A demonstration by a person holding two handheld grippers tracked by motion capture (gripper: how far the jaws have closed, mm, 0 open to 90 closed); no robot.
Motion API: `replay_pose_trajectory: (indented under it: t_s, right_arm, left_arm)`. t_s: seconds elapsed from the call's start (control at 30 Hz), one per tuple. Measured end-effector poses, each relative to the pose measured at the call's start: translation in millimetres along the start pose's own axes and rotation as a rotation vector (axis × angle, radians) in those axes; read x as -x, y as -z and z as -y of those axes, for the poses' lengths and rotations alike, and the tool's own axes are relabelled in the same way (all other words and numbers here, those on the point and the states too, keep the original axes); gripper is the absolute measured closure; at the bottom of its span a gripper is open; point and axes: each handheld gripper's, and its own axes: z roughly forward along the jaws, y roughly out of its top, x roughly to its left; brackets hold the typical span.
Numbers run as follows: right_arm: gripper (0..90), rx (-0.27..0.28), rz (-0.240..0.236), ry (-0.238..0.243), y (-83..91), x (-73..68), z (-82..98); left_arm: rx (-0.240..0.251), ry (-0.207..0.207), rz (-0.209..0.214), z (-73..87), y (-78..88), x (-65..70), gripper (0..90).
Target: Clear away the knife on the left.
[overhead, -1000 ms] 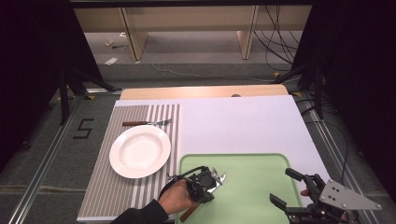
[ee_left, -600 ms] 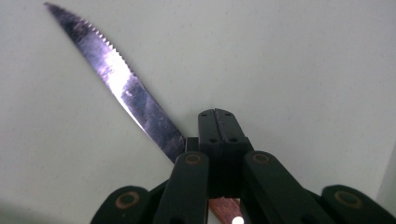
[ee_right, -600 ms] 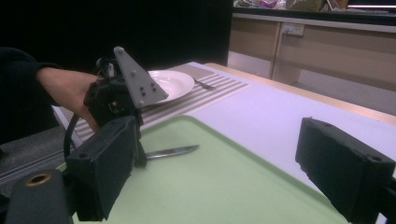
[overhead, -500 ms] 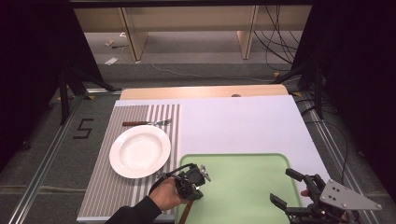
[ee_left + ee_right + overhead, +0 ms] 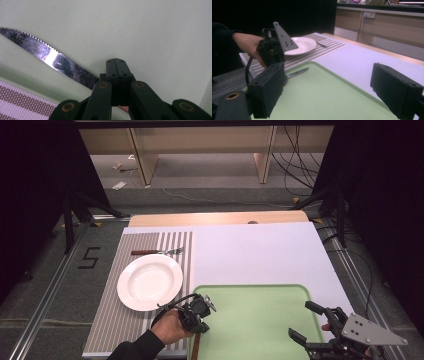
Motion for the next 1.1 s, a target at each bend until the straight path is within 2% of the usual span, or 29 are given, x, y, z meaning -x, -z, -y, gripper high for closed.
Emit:
replay_pose_trajectory:
  t_s: [0.23,0.4,0.53,0.63,0.73,0.77,0.8,0.93,1.0,1.1]
  right_arm:
    - [13.8,-0.003,-0.003,0.002,0.0,-0.5,0.1]
    - [13.7,-0.005,-0.005,0.003,-0.3,-0.9,0.1]
    - [13.7,-0.008,-0.005,0.0,-0.3,-0.6,0.3]
    - [13.7,-0.009,-0.006,0.001,-0.4,-0.7,0.2]
    - [13.8,-0.004,-0.005,0.004,-0.1,-1.1,0.1]
    - [13.7,-0.006,-0.005,0.004,-0.1,-1.0,0.2]
    - [13.8,-0.007,-0.007,0.003,-0.1,-0.9,0.2]
    - [13.7,-0.007,-0.007,0.002,-0.1,-0.7,0.3]
    - [13.8,-0.007,-0.007,-0.001,-0.3,-0.9,0.4]
    - [13.8,-0.008,-0.007,-0.001,-0.7,-1.1,0.5]
  left_arm:
    - [0.005,0.02,0.001,3.5,1.6,-3.7,89.5]
    - [0.004,0.017,-0.002,4.0,1.8,-3.5,89.5]
    - [0.01,0.05,0.004,3.9,2.3,-7.2,88.6]
    - [0.019,0.045,0.018,4.2,3.1,-7.5,82.1]
    - [0.04,0.045,0.04,3.4,5.1,-5.3,71.9]
    - [0.069,0.06,0.07,2.2,7.0,-4.7,67.0]
    - [0.097,0.076,0.072,1.5,7.7,-4.2,62.2]
    - [0.188,0.095,0.084,0.4,13.7,-4.1,41.6]
    - [0.233,0.111,0.094,0.4,17.0,-3.6,35.1]
    - [0.275,0.108,0.092,0.7,20.9,-3.1,31.4]
